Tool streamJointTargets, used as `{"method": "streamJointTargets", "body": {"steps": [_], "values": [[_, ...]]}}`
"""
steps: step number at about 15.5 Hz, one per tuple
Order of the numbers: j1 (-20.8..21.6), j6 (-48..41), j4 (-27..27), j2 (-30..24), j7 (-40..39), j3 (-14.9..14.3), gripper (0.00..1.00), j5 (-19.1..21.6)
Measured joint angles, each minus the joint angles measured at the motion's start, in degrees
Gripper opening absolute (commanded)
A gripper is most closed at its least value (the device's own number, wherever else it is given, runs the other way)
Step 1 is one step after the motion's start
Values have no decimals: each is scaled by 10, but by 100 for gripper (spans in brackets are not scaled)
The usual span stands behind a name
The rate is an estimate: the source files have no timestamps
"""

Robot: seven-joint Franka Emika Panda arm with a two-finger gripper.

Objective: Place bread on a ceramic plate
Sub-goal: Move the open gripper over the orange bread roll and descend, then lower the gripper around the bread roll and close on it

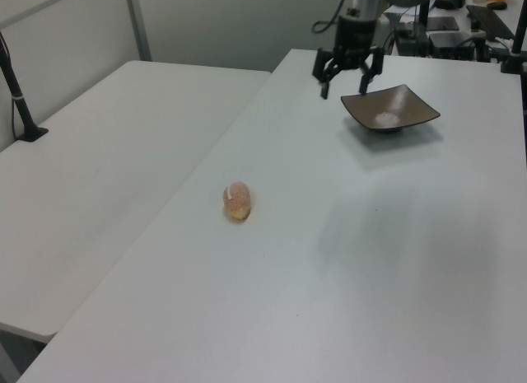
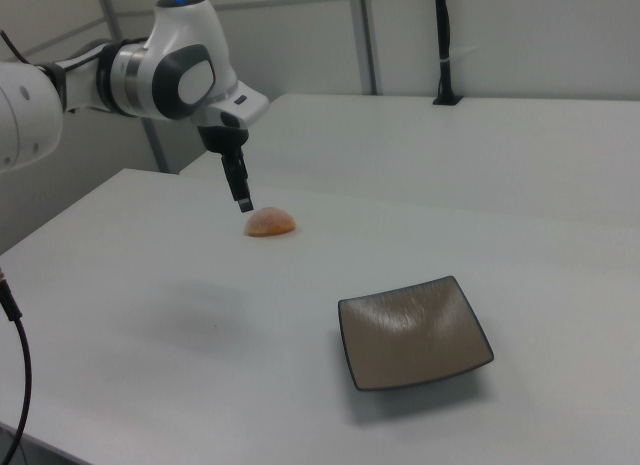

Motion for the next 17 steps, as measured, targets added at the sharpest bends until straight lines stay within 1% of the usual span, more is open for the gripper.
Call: {"method": "streamJointTargets", "body": {"steps": [3, 4, 6, 8, 9, 13, 15, 17], "values": [[14, 63, 13, 36, 93, 22, 100, -1], [21, 75, 25, 53, 117, 24, 100, -4], [35, 90, 66, 99, 153, 25, 100, -12], [43, 104, 105, 140, 169, 25, 100, -24], [50, 121, 130, 170, 176, 25, 100, -33], [70, 191, 156, 229, 183, 23, 100, -72], [88, 211, 172, 259, 185, 11, 100, -83], [106, 220, 196, 289, 190, -8, 100, -84]]}}
